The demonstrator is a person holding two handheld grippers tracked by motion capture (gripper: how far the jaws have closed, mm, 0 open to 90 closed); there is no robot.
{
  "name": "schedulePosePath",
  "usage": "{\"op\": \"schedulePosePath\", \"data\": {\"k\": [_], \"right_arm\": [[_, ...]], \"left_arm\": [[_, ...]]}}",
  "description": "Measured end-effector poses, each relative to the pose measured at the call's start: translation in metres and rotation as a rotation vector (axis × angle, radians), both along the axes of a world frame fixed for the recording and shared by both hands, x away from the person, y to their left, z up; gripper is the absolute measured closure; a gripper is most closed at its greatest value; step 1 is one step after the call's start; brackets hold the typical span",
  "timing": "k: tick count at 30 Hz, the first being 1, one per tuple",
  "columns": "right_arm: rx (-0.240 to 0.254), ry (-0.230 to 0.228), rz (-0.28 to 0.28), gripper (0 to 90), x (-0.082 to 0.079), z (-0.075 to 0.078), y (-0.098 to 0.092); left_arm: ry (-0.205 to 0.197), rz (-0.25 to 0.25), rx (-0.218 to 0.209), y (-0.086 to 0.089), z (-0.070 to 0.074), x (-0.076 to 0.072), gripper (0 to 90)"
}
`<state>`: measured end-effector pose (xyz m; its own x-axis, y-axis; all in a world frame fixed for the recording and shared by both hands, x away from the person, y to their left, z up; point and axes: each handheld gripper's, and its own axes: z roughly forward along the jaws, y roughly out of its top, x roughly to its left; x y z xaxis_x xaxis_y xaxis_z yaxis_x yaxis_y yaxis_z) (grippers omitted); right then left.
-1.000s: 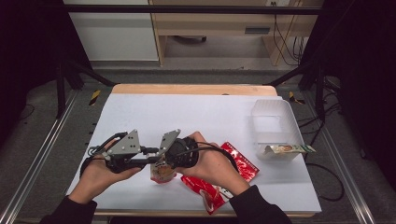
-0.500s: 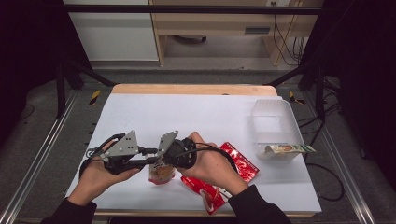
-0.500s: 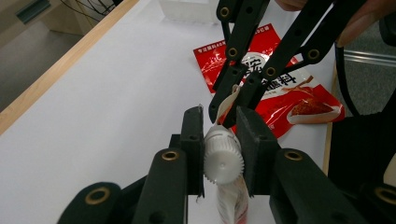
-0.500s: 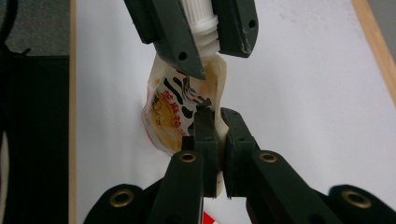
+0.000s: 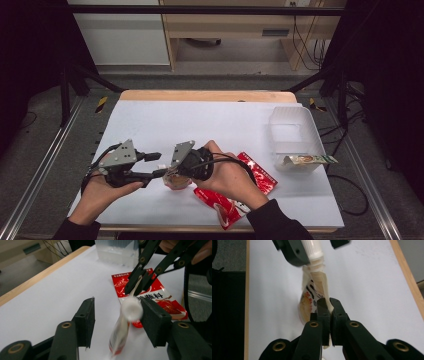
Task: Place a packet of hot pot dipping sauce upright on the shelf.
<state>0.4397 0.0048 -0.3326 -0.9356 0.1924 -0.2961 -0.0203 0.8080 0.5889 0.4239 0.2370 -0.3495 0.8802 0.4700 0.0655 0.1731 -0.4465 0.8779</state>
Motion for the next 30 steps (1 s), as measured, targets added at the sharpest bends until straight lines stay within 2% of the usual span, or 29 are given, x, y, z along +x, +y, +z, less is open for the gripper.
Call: {"op": "schedulePosePath", "data": {"k": [4, 10, 16, 23, 30], "right_arm": [[0.023, -0.008, -0.022, 88.3, 0.002, 0.009, -0.013], [0.007, -0.026, -0.066, 88.3, 0.009, 0.028, -0.041], [0.005, -0.052, -0.118, 88.3, 0.019, 0.051, -0.073], [0.006, -0.074, -0.162, 88.2, 0.031, 0.079, -0.105], [0.007, -0.097, -0.181, 88.2, 0.037, 0.095, -0.131]], "left_arm": [[-0.013, 0.064, -0.003, 0.016, -0.014, -0.008, 40.9], [-0.007, 0.123, -0.024, 0.035, -0.036, -0.018, 35.9], [0.017, 0.185, -0.045, 0.044, -0.052, -0.012, 25.6], [0.017, 0.201, -0.033, 0.044, -0.065, -0.011, 16.8], [0.024, 0.218, -0.049, 0.05, -0.075, -0.012, 12.1]]}}
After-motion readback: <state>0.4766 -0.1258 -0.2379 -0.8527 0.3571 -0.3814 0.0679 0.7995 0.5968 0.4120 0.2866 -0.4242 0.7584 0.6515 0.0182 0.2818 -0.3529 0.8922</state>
